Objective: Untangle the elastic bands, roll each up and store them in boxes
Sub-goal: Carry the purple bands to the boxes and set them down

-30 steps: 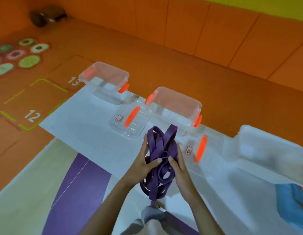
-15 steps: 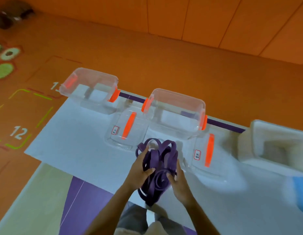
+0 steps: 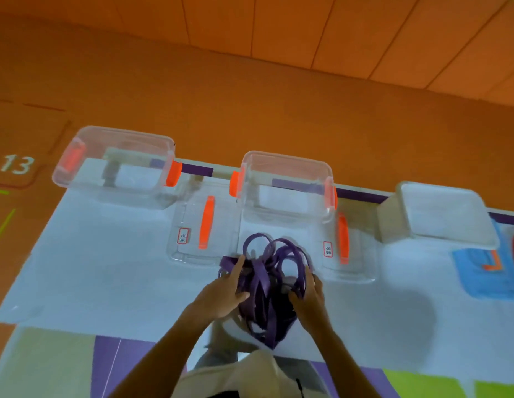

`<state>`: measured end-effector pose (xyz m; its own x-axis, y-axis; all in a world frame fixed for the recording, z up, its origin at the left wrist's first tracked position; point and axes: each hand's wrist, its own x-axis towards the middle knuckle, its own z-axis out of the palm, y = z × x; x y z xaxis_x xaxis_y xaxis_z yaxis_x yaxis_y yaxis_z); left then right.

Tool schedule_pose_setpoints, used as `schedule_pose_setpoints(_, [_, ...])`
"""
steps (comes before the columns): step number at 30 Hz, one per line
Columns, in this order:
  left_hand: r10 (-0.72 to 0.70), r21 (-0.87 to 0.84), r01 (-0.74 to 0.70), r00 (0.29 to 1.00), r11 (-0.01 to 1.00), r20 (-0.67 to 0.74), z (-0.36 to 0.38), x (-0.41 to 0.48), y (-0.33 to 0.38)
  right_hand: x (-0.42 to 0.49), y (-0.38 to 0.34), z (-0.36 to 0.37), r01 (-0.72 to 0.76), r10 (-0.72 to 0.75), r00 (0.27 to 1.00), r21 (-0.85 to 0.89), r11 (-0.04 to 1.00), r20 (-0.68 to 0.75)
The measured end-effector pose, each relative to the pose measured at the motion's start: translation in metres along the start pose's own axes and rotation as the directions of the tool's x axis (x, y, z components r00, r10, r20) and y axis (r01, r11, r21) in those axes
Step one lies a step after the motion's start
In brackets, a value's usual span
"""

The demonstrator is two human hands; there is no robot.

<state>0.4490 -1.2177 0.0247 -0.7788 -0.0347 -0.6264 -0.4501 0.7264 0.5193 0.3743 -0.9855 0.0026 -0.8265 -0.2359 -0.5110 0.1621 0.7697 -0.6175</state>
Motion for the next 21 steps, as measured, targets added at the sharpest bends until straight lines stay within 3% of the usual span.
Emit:
schedule_pose_setpoints(4, [-0.010, 0.033, 0.009, 1.000, 0.999, 0.023, -0.016, -0.009, -0.004, -0.005, -0.010, -0.003, -0.027, 0.028, 1.000, -0.145, 0.989, 0.011])
schedule_pose_setpoints(11, [0.064, 0.225, -0.035, 0.990, 0.974, -0.125, -0.007, -0.010, 0.001, -0.026, -0.002, -0.009, 0.034, -0.030, 0.999, -0.280, 0.960, 0.016])
schedule_pose_setpoints(15, [0.186, 0.281, -0.122, 0.959, 0.952, -0.215, -0.002, -0.004, 0.018, -0.040, 0.009, -0.022, 0.068, -0.081, 0.996, -0.316, 0.946, -0.028])
schedule_pose_setpoints(21, [0.320, 0.474, -0.225, 0.938, 0.852, -0.130, 0.017, 0.006, 0.066, -0.057, 0.041, -0.061, 0.042, -0.115, 0.980, -0.395, 0.918, -0.164])
